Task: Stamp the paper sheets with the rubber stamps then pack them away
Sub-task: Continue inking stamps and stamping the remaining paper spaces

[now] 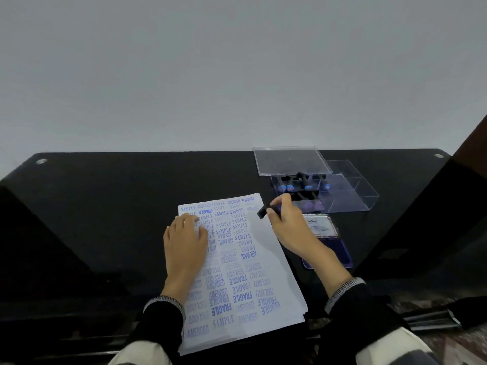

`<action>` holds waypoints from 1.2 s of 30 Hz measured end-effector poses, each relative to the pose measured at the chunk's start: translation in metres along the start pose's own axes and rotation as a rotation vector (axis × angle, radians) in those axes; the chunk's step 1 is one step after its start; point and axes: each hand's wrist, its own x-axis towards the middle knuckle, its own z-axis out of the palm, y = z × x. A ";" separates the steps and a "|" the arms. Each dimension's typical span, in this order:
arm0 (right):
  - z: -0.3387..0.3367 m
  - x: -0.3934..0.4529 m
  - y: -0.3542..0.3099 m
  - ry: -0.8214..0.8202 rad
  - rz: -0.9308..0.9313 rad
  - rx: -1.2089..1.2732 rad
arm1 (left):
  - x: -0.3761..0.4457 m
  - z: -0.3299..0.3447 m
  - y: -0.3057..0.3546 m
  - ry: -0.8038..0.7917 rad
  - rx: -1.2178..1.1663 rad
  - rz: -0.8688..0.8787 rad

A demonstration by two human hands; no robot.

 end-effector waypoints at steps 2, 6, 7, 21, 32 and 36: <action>0.013 0.013 0.001 0.085 0.004 0.033 | -0.001 -0.001 0.001 0.011 -0.002 0.002; 0.027 0.036 0.008 0.205 0.034 0.006 | -0.001 -0.001 0.002 0.037 -0.012 0.013; 0.029 0.041 0.011 0.202 0.041 -0.027 | -0.001 -0.001 0.001 0.042 -0.009 0.020; 0.034 0.061 0.014 -0.098 0.001 -0.333 | 0.001 0.004 -0.003 0.044 -0.004 0.016; 0.038 0.063 0.009 -0.143 -0.020 -0.470 | 0.001 0.004 -0.003 0.037 0.016 0.010; 0.042 0.062 0.007 -0.149 -0.024 -0.527 | 0.001 0.003 -0.002 0.043 0.014 0.015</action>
